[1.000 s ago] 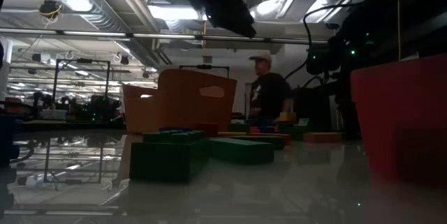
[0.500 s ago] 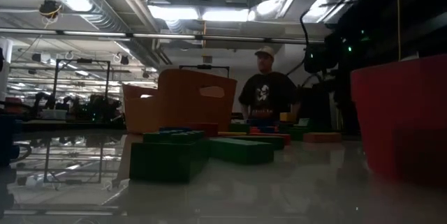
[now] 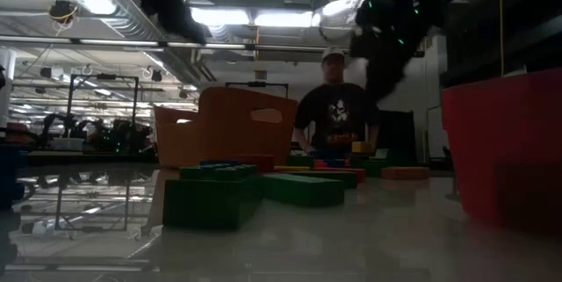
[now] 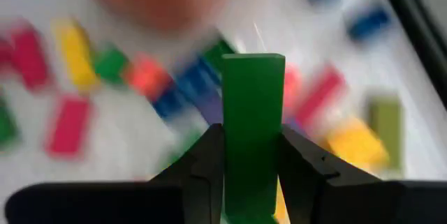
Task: Sort blocks by size
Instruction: Put the large green block into the orange bin, then adjust the orange bin
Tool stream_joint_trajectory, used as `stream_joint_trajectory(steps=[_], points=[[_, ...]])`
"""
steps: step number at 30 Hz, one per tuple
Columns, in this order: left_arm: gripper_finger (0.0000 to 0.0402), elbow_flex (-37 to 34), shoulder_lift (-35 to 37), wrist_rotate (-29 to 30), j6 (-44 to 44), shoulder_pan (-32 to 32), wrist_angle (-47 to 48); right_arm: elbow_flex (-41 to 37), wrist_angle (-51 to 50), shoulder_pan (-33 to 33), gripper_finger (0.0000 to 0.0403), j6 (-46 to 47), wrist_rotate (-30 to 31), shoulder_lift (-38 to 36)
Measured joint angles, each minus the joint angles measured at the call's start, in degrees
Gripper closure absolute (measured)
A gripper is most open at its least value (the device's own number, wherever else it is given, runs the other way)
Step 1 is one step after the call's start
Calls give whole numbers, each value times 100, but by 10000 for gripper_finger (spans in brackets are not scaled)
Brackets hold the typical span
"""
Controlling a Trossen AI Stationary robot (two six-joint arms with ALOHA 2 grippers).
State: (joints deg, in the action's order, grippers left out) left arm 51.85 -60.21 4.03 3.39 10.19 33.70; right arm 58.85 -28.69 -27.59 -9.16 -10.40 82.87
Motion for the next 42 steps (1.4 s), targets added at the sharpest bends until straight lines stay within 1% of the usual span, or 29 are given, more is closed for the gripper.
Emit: stream_joint_trajectory(steps=[5, 8, 12, 15, 21, 25, 29, 33, 37, 42], points=[[185, -426, -50, -4, -198, 40, -22, 4, 1719, 552, 297, 150, -76, 0], [185, -643, -56, -2, -199, 40, -111, 12, 2714, 774, 297, 150, -74, 55], [185, -850, -61, -3, -351, 32, -529, 20, 3759, 877, 296, 147, -49, 266], [185, -926, -72, -4, -514, 32, -808, 15, 4225, 884, 294, 144, -12, 495], [185, -926, -76, -4, -1021, 6, -950, 11, 4736, 884, 269, 141, -13, 895], [185, -926, -76, -4, -1050, -117, -948, 13, 4922, 884, 255, 141, -13, 1087], [185, -927, -76, -5, -1051, -380, -1213, 11, 4958, 884, 253, 139, -13, 1223], [185, -928, -165, -7, -1049, -782, -1785, 11, 4957, 884, 253, 138, 116, 1239], [185, -927, -533, -7, -1036, -1232, -2542, 11, 4958, 884, 253, 139, 125, 1181], [185, -928, -1380, -16, -618, -1640, -3522, 11, 4909, 882, 253, 137, 136, 1050]])
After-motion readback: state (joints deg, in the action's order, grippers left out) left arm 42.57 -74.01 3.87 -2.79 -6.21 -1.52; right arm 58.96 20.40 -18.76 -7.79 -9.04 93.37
